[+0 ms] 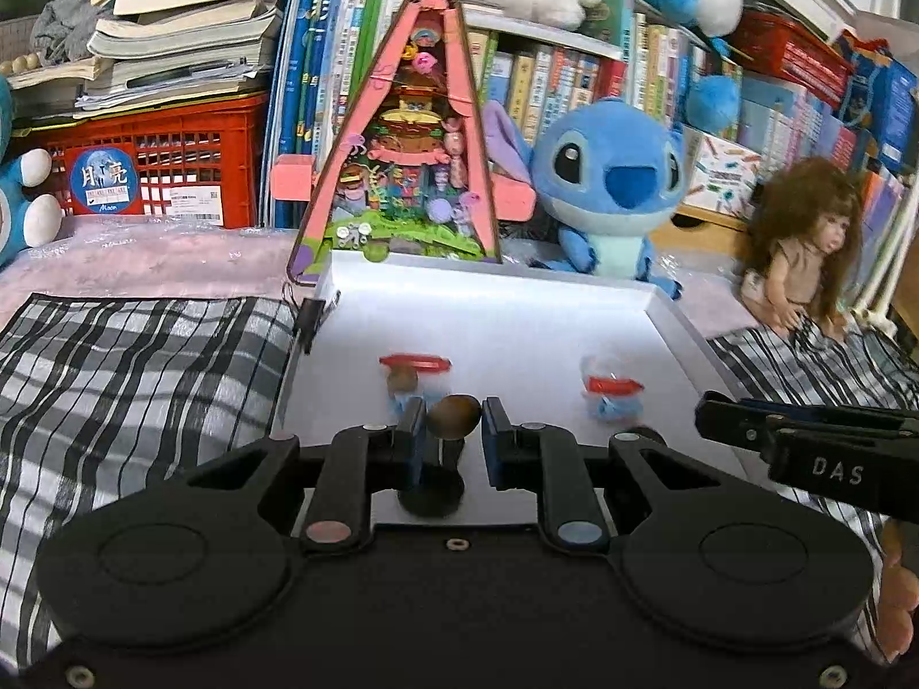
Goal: Organize rigid objects
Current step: 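Carry the wooden ball and black puck over the white box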
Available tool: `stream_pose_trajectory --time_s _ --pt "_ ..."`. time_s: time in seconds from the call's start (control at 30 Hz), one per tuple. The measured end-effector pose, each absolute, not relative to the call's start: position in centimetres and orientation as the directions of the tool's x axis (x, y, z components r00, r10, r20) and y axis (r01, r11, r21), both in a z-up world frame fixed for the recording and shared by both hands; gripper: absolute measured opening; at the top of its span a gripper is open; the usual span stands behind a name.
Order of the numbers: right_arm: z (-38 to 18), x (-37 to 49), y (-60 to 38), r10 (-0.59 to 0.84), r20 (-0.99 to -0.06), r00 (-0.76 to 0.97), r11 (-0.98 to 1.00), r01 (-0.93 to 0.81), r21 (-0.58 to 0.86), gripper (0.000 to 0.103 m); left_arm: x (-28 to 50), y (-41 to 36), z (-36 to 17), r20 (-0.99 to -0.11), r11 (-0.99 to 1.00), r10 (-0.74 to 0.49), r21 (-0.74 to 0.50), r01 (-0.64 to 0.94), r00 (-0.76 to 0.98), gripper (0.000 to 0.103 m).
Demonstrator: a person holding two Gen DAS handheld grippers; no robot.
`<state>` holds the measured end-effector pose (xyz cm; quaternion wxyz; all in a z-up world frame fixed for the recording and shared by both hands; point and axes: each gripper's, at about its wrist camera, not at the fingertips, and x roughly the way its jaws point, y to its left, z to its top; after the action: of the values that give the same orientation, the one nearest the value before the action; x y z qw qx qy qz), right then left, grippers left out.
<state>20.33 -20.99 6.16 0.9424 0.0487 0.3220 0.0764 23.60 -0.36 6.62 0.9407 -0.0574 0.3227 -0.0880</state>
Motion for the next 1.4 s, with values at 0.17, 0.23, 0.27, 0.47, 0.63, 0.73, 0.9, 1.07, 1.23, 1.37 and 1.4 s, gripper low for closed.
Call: stream_pose_trajectory --time_s 0.17,0.23,0.27,0.47,0.63,0.73,0.9,1.07,1.23,1.37,1.4 --pt "6.5 23.0 -21.8 0.167 -0.618 0.768 0.982 -0.072 0.176 0.037 27.1 -0.1 6.7 -0.622 0.976 -0.205 -0.190 0.108 0.756 0.019" --pt "6.7 24.3 -22.1 0.167 -0.625 0.762 0.980 -0.061 0.188 0.037 29.1 -0.2 6.8 -0.634 0.977 -0.202 -0.183 0.109 0.746 0.019" --pt "6.8 25.1 -22.2 0.164 -0.630 0.759 0.980 -0.054 0.190 0.037 30.0 -0.3 6.8 -0.644 0.978 -0.198 -0.177 0.108 0.739 0.019" --pt "6.5 29.3 -22.2 0.134 -0.656 0.743 0.981 -0.006 0.194 0.037 33.8 -0.1 5.7 -0.671 0.974 -0.197 -0.215 0.067 0.715 0.019" --pt "5.2 31.3 -21.8 0.148 -0.667 0.730 0.977 -0.003 0.214 0.037 35.1 -0.1 4.3 -0.681 0.978 -0.172 -0.203 0.042 0.711 0.019" --pt "4.3 32.1 -21.5 0.134 -0.679 0.722 0.980 0.007 0.201 0.037 35.5 -0.1 3.6 -0.683 0.978 -0.167 -0.207 0.031 0.711 0.019" --pt "3.3 32.9 -20.9 0.130 -0.687 0.715 0.982 0.005 0.191 0.038 35.9 -0.7 3.0 -0.685 0.981 -0.167 -0.184 0.053 0.710 0.019" --pt "2.8 33.6 -20.4 0.114 -0.691 0.714 0.986 0.003 0.165 0.038 36.4 -0.8 2.3 -0.694 0.983 -0.157 -0.178 0.043 0.702 0.019" --pt "2.4 34.0 -20.1 0.105 -0.695 0.711 0.989 0.000 0.149 0.038 36.5 -1.0 1.8 -0.697 0.985 -0.149 -0.165 0.045 0.702 0.019" --pt "2.0 34.3 -19.9 0.100 -0.702 0.705 0.990 0.003 0.144 0.038 36.6 -1.0 1.8 -0.694 0.984 -0.152 -0.175 0.040 0.704 0.019" --pt "1.9 34.3 -19.9 0.098 -0.704 0.704 0.990 0.003 0.141 0.038 36.6 -1.0 1.8 -0.693 0.984 -0.152 -0.175 0.040 0.705 0.019"
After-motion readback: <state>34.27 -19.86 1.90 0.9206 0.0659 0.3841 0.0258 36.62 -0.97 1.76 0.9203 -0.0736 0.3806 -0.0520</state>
